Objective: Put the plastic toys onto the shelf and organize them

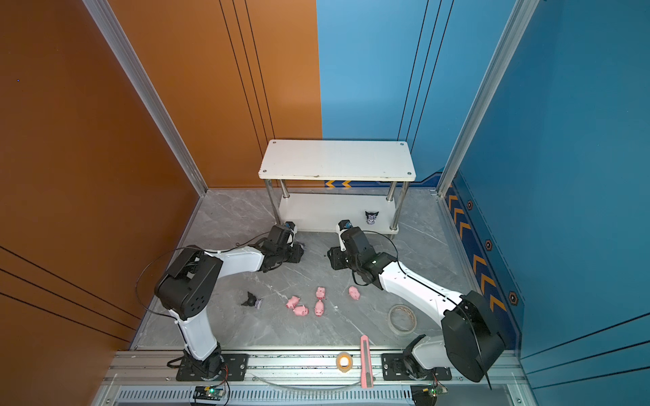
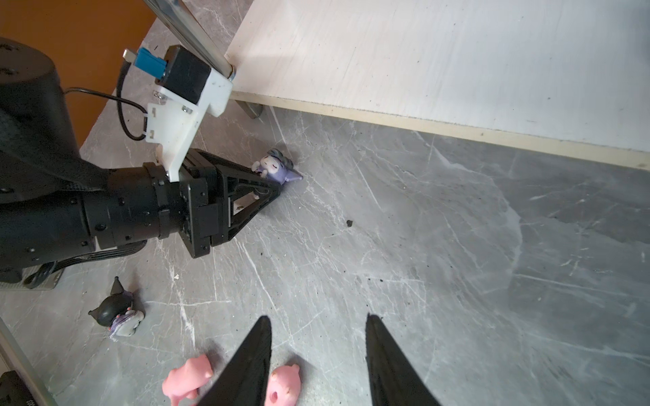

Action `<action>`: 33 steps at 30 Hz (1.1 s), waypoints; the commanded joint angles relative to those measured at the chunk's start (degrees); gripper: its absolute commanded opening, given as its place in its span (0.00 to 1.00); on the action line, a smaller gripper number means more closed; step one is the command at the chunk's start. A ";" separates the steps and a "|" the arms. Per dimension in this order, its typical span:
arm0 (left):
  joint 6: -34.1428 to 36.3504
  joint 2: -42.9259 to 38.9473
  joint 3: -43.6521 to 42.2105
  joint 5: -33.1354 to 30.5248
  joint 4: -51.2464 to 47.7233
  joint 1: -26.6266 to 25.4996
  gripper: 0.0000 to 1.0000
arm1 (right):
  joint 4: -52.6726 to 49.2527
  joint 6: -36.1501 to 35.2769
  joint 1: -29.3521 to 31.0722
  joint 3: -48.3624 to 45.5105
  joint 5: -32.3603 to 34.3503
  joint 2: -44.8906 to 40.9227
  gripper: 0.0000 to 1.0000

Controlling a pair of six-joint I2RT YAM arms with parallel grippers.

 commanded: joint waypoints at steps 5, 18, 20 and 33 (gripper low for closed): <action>-0.01 -5.64 -2.27 -0.15 -1.63 -3.28 0.34 | -1.90 1.73 -0.39 -0.38 -1.81 -1.22 0.46; 6.55 -29.90 -14.06 -18.11 1.96 -17.07 0.29 | 11.77 25.41 -6.22 -1.28 -33.65 2.30 0.64; 6.57 -31.76 -14.72 -18.95 2.09 -17.80 0.28 | 16.02 29.09 -6.73 -2.54 -34.90 1.37 0.66; 8.60 -38.43 -17.01 -23.43 1.49 -23.23 0.30 | 27.73 39.16 -5.08 -3.50 -38.83 2.97 0.71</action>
